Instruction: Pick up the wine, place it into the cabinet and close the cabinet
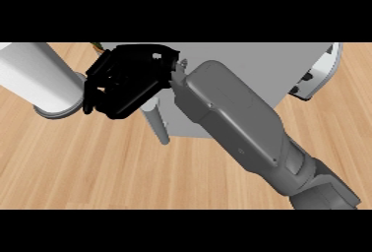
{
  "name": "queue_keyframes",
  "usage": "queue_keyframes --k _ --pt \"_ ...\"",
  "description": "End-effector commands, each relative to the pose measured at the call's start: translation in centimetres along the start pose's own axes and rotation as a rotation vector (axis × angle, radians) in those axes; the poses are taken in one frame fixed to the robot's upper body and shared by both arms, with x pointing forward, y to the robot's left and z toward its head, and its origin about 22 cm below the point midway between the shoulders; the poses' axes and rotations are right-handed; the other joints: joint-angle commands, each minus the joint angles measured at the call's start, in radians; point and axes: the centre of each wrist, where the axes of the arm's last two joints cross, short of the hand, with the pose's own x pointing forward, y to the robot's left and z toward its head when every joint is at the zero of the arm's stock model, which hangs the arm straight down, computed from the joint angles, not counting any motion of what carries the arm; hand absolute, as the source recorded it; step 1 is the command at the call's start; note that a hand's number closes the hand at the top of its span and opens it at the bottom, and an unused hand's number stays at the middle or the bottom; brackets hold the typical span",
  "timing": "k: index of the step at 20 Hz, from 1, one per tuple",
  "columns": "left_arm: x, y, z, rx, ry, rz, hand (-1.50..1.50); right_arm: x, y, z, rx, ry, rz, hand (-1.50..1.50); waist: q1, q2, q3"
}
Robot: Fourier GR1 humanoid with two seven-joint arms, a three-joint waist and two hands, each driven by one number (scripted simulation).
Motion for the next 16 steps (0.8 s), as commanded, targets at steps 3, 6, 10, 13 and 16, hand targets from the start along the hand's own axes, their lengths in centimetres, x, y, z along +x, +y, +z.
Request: queue_keyframes --k 3,6,10,13,16 --pt "0.0 0.8 0.4 -0.015 -0.040 0.036 -1.50 -1.9 -3.1 1.3 -0.083 -0.047 -0.109 1.50 -0.009 0.013 0.002" --pt "-0.4 0.8 0.7 -0.006 -0.037 0.032 -1.50 -2.9 -4.1 2.9 -0.141 -0.083 -0.099 1.50 -0.013 0.013 0.002" --pt "0.3 0.4 -0.2 -0.030 -0.031 0.007 -1.50 -1.5 -5.9 5.2 -0.263 -0.080 -0.072 1.50 -0.002 0.017 0.002" --pt "0.1 0.0 -0.5 -0.030 -0.029 0.029 -1.50 -0.6 -6.7 6.6 -0.374 -0.133 -0.033 1.50 -0.020 0.021 0.002" --pt "0.0 -0.6 -0.9 -0.050 -0.038 0.020 -1.50 -0.4 -6.7 6.1 -0.434 -0.154 -0.034 1.50 -0.017 0.022 0.002"
